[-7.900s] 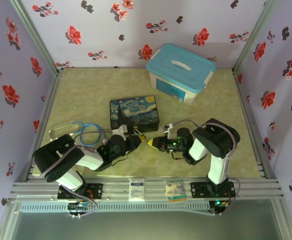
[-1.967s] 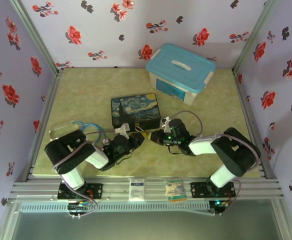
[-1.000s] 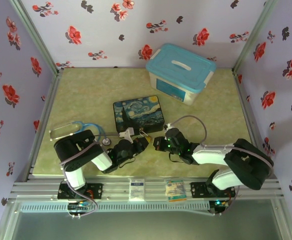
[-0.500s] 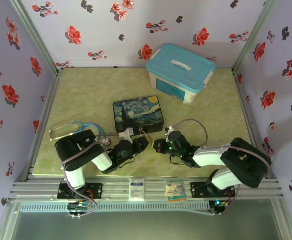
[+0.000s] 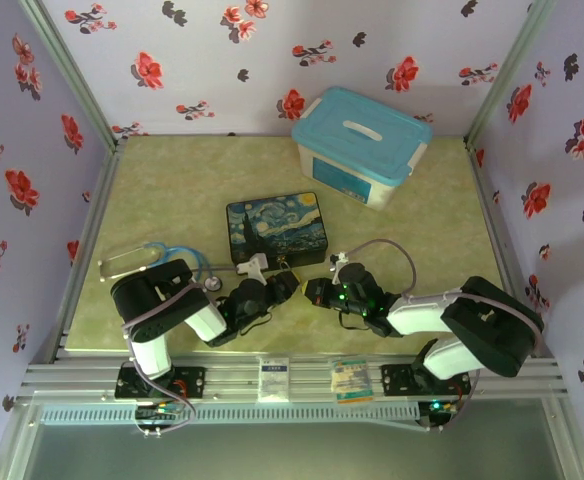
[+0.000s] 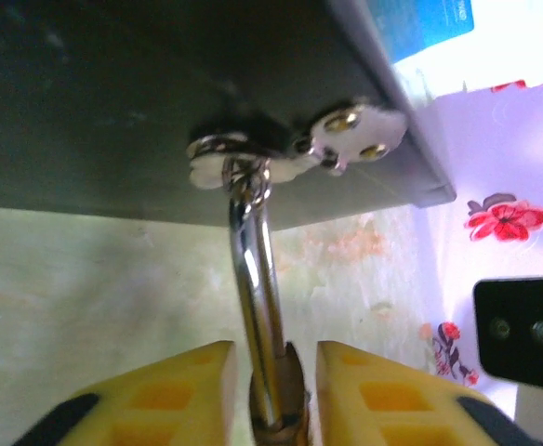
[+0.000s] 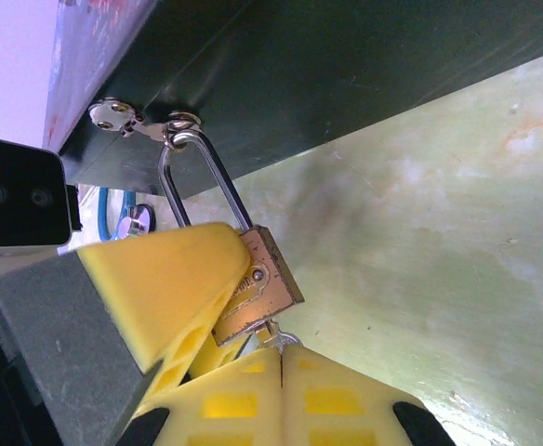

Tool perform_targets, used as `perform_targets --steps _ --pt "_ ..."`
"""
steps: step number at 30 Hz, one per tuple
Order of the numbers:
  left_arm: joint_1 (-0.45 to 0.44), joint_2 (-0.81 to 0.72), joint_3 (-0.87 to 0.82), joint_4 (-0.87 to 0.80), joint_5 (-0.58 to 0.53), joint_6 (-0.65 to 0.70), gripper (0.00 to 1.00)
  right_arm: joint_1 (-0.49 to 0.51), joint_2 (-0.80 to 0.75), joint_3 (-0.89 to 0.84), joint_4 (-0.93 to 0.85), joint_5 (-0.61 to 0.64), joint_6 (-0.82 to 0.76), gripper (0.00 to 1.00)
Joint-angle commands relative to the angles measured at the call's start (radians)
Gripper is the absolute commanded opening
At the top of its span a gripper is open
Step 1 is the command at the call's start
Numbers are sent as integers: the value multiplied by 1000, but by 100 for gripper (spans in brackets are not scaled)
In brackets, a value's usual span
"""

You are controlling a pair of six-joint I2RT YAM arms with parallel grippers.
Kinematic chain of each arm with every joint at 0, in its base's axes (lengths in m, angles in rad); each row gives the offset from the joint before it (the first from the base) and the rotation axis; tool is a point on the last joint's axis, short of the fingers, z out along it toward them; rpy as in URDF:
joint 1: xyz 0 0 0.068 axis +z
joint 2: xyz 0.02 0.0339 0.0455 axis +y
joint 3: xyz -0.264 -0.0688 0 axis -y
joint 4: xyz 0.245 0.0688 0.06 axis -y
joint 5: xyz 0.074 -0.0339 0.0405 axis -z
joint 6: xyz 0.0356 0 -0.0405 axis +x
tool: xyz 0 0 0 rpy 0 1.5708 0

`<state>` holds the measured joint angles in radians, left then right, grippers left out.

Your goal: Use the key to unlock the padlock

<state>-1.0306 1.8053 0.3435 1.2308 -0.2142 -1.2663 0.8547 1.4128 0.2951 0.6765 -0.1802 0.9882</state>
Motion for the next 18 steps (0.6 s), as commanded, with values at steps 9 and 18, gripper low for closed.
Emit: perform_targets --steps 9,18 --pt "-8 9 16 28 -16 6 6 -2 20 -30 75 28 35 18" --pt "-14 4 15 73 -40 -48 0 -16 115 -100 401 -19 168 39"
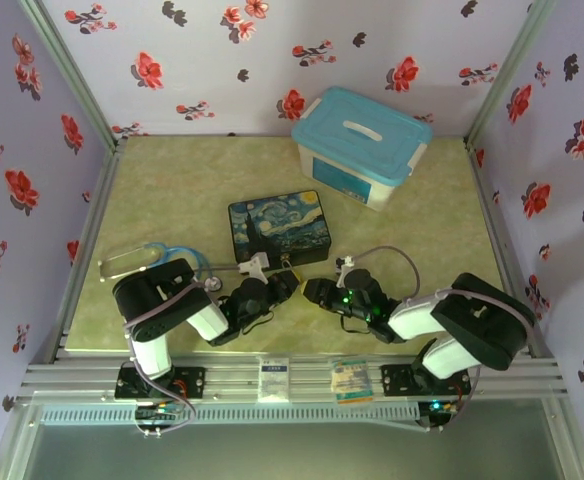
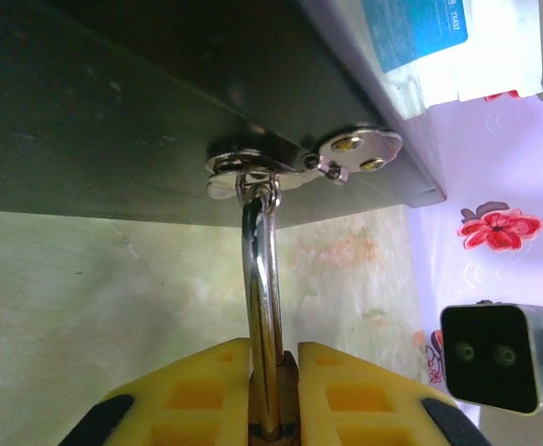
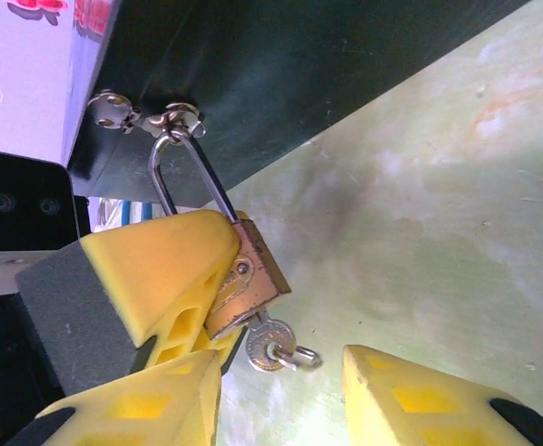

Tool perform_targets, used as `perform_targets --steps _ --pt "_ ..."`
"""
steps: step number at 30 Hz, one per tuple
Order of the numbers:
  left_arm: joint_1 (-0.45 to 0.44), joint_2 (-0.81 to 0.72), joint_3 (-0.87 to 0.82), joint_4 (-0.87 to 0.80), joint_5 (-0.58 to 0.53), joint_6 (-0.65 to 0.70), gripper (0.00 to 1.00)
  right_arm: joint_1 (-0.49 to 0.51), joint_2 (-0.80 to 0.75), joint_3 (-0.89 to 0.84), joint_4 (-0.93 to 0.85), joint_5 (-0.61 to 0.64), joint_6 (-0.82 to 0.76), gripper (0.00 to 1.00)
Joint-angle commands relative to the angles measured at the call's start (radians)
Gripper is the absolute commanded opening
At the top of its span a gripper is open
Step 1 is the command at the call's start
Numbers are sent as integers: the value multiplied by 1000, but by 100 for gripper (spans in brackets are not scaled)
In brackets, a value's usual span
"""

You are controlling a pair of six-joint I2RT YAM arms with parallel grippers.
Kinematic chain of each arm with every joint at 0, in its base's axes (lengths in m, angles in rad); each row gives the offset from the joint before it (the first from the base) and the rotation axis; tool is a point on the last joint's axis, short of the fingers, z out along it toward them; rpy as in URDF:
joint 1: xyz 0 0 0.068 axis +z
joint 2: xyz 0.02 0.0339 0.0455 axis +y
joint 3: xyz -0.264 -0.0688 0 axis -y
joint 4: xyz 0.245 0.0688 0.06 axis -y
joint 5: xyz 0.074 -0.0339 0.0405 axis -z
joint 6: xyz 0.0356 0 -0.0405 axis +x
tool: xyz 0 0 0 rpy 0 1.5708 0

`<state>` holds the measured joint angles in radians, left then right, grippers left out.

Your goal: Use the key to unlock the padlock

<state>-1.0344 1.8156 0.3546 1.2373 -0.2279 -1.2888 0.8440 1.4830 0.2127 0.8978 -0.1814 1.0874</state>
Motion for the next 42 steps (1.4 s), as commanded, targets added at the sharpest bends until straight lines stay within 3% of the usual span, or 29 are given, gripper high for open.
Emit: perform_targets --steps 1,6,13,18,25,36,42 --pt "-10 -16 3 68 -31 -25 0 -6 66 -19 210 -22 82 39" --pt "-9 -45 1 68 -44 -37 0 -12 220 -36 486 -41 160 36" --pt "-12 -45 0 68 -43 -56 0 11 246 -27 487 -30 136 20" --pt "-23 -47 14 70 -36 -72 0 9 281 2 488 -32 148 21" --pt "-39 -73 9 77 -51 -75 0 2 229 8 489 39 210 13" --pt "-41 -97 6 83 -67 -112 0 -38 172 31 489 23 405 8" --pt "-42 -100 6 83 -67 -106 0 -68 212 3 487 -40 330 15"
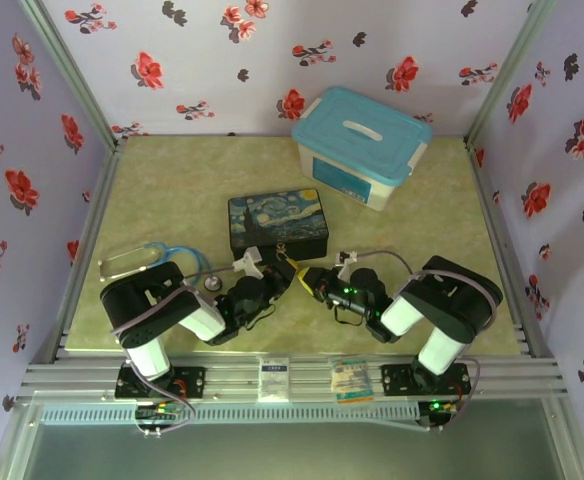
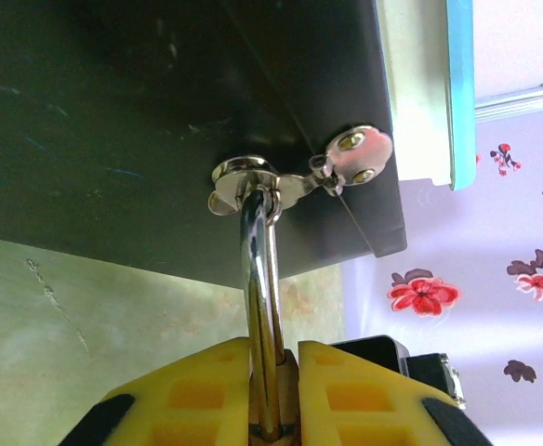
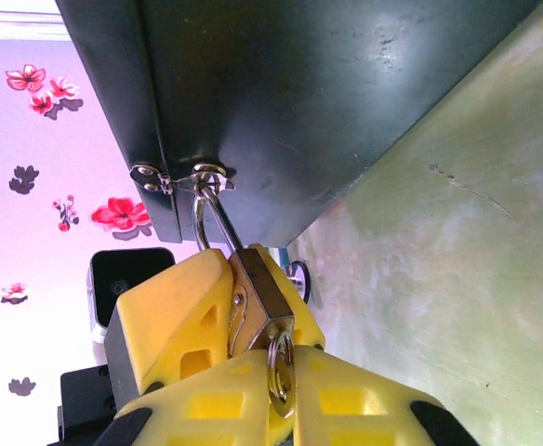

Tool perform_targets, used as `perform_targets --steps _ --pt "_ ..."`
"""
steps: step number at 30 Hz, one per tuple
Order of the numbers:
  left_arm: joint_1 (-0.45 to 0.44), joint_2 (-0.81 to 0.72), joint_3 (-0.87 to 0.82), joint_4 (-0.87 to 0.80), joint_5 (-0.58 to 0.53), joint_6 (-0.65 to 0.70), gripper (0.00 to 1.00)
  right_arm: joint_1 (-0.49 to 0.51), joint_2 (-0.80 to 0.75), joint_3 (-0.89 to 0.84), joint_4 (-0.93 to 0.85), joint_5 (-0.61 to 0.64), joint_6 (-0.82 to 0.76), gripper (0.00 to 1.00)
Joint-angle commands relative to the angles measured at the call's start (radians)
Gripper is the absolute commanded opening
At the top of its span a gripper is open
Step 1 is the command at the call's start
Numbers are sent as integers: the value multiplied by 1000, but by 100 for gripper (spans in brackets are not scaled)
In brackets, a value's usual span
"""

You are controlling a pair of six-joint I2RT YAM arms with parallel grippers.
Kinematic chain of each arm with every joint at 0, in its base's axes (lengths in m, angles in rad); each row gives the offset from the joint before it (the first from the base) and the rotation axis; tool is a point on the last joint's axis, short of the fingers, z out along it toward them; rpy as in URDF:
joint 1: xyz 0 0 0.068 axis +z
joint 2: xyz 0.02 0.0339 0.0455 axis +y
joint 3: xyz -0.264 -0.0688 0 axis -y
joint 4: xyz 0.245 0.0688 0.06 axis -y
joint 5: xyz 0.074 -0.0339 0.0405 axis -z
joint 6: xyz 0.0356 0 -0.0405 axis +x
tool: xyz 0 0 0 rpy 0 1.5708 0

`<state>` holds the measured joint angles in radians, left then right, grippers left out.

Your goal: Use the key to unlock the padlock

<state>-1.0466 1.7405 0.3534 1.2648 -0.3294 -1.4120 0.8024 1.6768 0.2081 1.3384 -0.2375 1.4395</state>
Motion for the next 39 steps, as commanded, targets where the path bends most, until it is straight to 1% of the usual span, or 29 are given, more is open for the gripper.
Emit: perform_targets --steps 1,3,7,11,15,17,18,23,26,29,31,34,37,39 --pt "-31 -22 10 56 37 19 0 -25 32 11 48 15 -8 11" --pt "-33 -19 14 56 39 20 0 -25 65 18 48 30 31 7" --pt "-35 -29 15 58 38 16 0 -21 56 69 48 1 74 7" --pt "-36 -33 20 58 35 3 0 -23 32 79 48 35 239 5" --pt "-44 -30 35 60 8 -22 0 -3 44 61 49 122 393 1" --pt "-51 -47 44 58 -3 9 0 5 33 52 48 168 421 1" --pt "-51 -55 47 58 -2 16 4 13 28 45 48 195 446 1" --pt "-50 -32 33 59 -13 -21 5 45 -10 35 50 289 551 0" --pt "-50 5 33 58 -11 -29 14 75 -7 37 48 345 581 0" --pt "-49 28 36 57 -14 -10 18 94 38 31 50 382 602 0" --pt "-50 37 31 54 -17 7 25 105 59 30 50 398 614 0" --pt "-51 56 4 51 -38 18 25 111 52 41 50 408 597 0" --pt "-51 82 -30 53 -60 5 27 117 65 58 51 402 593 0" --pt "-52 89 -39 51 -67 24 29 130 82 59 51 416 604 0"
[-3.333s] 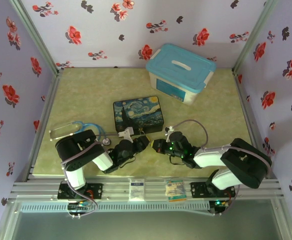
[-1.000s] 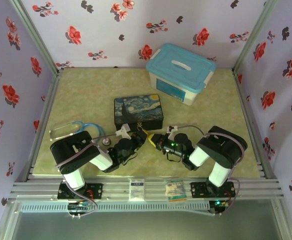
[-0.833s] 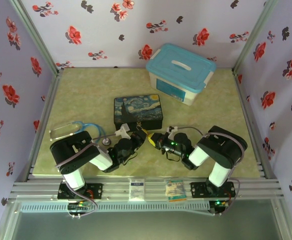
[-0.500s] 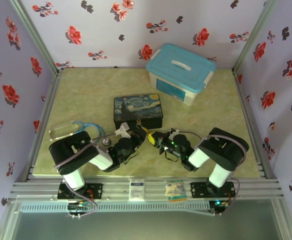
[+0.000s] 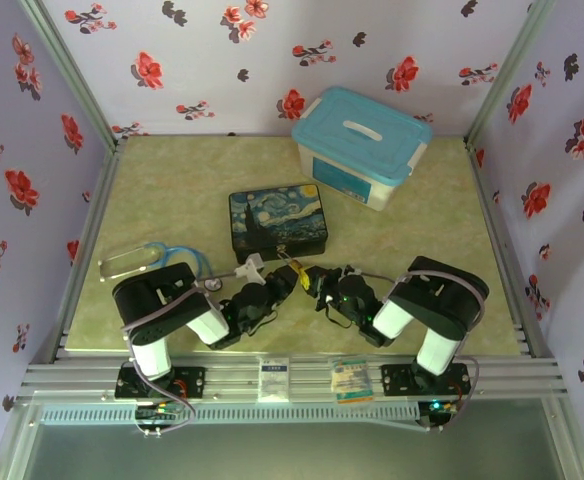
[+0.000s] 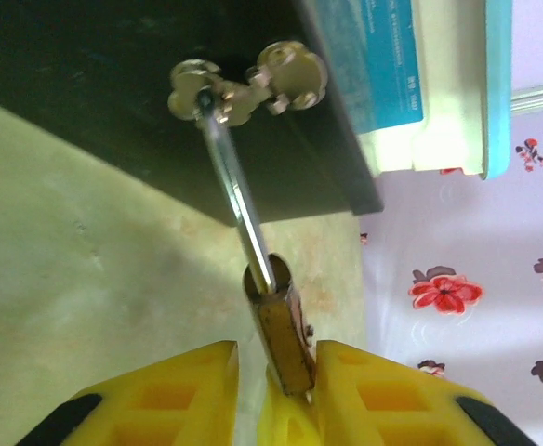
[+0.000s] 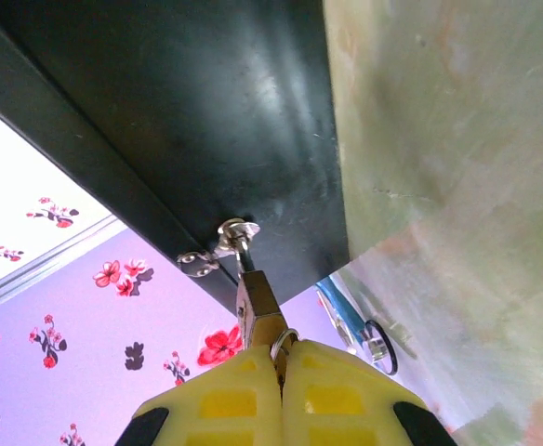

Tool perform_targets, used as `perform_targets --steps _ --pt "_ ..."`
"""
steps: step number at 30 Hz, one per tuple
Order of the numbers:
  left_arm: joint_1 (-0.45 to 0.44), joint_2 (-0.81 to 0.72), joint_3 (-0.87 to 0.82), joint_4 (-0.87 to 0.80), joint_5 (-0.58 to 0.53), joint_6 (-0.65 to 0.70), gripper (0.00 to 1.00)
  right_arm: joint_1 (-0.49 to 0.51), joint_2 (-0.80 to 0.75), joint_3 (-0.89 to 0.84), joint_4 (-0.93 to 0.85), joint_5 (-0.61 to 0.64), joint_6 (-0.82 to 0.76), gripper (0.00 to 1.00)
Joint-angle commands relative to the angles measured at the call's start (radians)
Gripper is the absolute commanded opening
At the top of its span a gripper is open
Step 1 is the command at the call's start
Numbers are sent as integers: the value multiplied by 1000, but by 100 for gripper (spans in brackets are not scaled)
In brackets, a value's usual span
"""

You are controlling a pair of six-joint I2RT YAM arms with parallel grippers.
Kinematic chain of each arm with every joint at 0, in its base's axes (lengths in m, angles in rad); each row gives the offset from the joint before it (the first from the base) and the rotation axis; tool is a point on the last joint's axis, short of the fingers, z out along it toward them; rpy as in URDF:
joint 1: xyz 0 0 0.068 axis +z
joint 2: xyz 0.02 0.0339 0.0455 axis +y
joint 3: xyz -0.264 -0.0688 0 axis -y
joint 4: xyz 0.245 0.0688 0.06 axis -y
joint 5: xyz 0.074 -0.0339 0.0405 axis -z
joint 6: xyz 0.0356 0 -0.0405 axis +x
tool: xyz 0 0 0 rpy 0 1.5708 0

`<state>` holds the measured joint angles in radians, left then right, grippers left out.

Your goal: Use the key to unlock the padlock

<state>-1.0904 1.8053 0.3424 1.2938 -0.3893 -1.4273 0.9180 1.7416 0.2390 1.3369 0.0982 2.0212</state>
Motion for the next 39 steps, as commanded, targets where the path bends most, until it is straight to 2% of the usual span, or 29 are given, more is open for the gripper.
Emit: perform_targets --steps 1,4,7,9,12,17,20,22,24,25,28,31,34,37,39 --pt "-9 29 -30 24 -11 39 31 19 24 29 51 86 27 0" --pt "-15 35 -36 23 -36 34 42 24 36 27 51 103 43 0" --pt "-24 37 -59 21 -89 17 44 24 23 25 52 113 36 0" --pt "-25 51 -79 23 -123 -12 42 25 19 25 51 110 31 0" --pt "-23 75 -88 24 -146 -48 32 27 30 20 51 106 28 0" --pt "-23 58 -49 23 -96 20 26 29 51 27 51 93 15 0" --pt "-23 0 -15 18 -73 77 25 25 54 14 52 92 -64 0" --pt "-23 -43 -24 18 -95 76 30 22 56 -4 50 89 -136 0" --pt "-22 -71 -36 16 -122 75 46 16 74 -18 50 62 -162 0" --pt "-15 -71 -33 14 -117 91 50 13 79 -17 50 44 -179 0" --pt "4 -23 -4 12 -80 93 54 13 99 -1 50 -7 -198 0" --pt "24 72 35 21 -16 21 51 13 79 4 50 -21 -238 0" --pt "26 92 51 16 -15 33 50 12 48 -7 50 -19 -277 0" --pt "41 80 60 13 -17 78 38 1 73 -3 50 -47 -272 0" --pt "58 80 72 12 -3 93 33 -4 100 4 50 -60 -270 0"
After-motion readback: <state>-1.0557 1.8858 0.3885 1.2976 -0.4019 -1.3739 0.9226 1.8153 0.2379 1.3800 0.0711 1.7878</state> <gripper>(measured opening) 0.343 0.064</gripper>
